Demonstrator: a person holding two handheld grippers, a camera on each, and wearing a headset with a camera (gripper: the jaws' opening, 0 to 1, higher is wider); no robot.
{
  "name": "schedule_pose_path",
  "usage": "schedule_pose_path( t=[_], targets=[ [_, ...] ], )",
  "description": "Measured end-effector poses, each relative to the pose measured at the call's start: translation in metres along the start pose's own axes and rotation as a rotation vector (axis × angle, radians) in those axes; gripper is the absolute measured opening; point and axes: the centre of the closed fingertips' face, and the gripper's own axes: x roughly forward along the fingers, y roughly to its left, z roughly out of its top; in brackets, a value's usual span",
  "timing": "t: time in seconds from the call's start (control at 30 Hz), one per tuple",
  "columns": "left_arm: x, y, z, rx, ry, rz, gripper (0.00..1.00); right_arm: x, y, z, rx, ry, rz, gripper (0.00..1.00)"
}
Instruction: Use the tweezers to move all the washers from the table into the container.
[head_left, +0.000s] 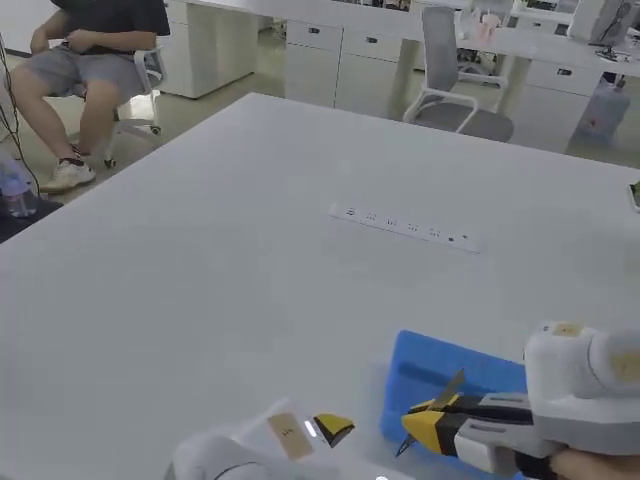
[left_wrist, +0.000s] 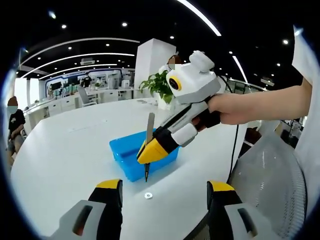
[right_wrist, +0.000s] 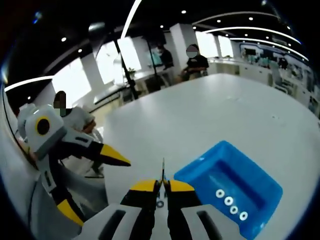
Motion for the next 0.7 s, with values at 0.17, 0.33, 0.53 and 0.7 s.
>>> schedule_pose_path(
  t=[0.17, 0.33, 0.53, 0.7],
  targets=[
    [0.0, 0.0, 0.0, 0.002, 0.003, -0.001, 0.69, 0.012, -0.001, -0.012, -0.004, 0.038, 0.017, 0.04],
    [0.0, 0.0, -0.001, 0.0, 0.003, 0.001, 0.69, 0.019, 0.001, -0.022, 0.008, 0.069, 0.025, 0.04],
    [0.0, -0.001, -0.001, 0.003, 0.006, -0.002, 0.69, 0.023, 0.003, -0.027, 0.01, 0.081, 0.035, 0.04],
    [0.0, -0.002, -0.001, 0.007, 0.009, -0.004, 0.68, 0.025, 0.004, -0.027, -0.008, 0.085, 0.038, 0.05]
  ],
)
